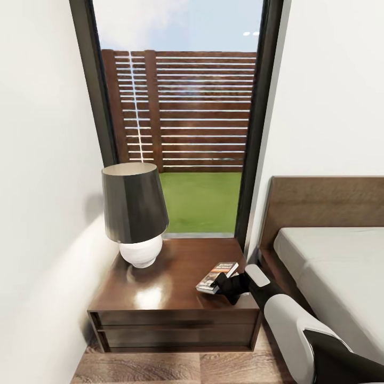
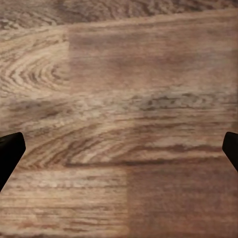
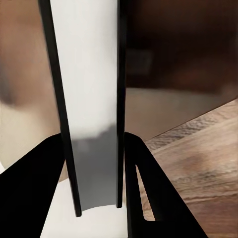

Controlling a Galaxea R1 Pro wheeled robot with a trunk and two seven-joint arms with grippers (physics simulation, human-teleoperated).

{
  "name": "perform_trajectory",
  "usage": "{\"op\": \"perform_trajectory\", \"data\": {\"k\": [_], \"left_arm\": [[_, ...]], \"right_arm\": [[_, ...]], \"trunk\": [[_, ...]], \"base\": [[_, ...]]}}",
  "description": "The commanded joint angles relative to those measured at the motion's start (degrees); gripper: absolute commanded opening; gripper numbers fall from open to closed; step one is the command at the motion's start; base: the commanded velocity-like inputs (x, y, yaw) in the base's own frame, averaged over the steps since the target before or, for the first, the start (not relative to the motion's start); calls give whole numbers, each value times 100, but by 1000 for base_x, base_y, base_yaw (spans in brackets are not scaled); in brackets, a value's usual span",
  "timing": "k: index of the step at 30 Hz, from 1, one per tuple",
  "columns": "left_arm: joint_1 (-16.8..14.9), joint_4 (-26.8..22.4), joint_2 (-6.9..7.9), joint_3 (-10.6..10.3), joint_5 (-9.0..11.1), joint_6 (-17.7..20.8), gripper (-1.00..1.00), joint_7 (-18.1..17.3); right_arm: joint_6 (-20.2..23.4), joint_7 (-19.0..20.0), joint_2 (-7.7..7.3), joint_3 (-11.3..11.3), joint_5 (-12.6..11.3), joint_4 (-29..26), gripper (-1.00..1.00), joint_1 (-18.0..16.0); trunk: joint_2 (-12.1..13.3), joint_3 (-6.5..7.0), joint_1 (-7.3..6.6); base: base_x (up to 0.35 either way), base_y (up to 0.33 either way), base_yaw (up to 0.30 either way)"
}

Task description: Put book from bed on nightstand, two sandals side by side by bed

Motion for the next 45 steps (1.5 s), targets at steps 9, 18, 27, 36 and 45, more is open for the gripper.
{"op": "perform_trajectory", "data": {"k": [9, 18, 27, 36, 45], "left_arm": [[-3, 4, 12, -48, 43, -18, 100, 6], [-3, 4, 26, -48, 48, -23, 100, 5], [-3, 4, 28, -48, 48, -19, 100, 4], [-3, 4, 29, -48, 47, -18, 100, 4], [-3, 4, 29, -48, 47, -21, 100, 4]], "right_arm": [[7, -64, 4, -22, -55, -9, -100, -1], [7, -64, 4, -22, -55, -9, -100, -2], [7, -64, 4, -22, -55, -9, -100, -2], [7, -64, 4, -22, -55, -9, -100, -3], [7, -64, 4, -22, -55, -9, -100, -1]], "trunk": [[-2, -6, -1], [-2, -6, -1], [-2, -6, -1], [-2, -6, -1], [-2, -6, -1]], "base": [[31, 0, 0], [29, 0, 0], [5, 0, 0], [86, 0, 0], [63, 0, 0]]}}
